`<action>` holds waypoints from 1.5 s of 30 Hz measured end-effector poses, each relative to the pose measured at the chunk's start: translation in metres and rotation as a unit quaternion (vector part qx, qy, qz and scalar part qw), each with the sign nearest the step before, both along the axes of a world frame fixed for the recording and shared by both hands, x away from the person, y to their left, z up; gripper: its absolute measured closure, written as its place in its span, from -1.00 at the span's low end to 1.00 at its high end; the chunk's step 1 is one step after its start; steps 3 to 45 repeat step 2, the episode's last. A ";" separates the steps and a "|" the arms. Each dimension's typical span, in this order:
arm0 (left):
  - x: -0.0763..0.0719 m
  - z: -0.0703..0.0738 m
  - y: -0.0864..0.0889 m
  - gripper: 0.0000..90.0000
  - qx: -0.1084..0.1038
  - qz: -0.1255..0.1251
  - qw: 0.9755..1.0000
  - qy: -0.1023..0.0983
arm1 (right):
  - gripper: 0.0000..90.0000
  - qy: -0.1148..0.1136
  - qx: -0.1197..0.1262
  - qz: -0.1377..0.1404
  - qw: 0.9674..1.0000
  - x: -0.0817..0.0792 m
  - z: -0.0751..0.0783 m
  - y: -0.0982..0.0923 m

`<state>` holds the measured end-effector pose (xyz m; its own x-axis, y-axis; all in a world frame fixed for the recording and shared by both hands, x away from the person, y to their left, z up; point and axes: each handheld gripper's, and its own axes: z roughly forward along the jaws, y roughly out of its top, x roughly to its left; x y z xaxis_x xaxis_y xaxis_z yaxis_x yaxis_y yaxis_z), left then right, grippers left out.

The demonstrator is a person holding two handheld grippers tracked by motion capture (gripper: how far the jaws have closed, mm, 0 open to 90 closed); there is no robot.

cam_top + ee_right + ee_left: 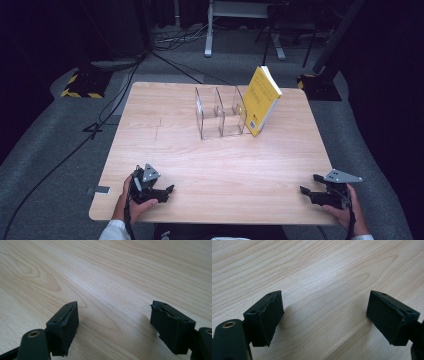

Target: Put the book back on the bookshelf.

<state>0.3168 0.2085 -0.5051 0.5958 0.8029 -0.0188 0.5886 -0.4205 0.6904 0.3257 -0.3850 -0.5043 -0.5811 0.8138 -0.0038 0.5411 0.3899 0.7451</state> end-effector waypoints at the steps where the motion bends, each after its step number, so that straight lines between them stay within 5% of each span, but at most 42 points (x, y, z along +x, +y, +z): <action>1: 0.000 0.000 0.000 -0.67 0.000 0.000 1.000 0.000 | -0.48 0.000 0.000 0.000 1.000 0.000 0.000 0.000; 45: 0.000 0.000 0.000 -0.67 0.001 0.000 1.000 -0.001 | -0.48 0.000 0.000 0.000 1.000 0.000 0.000 0.000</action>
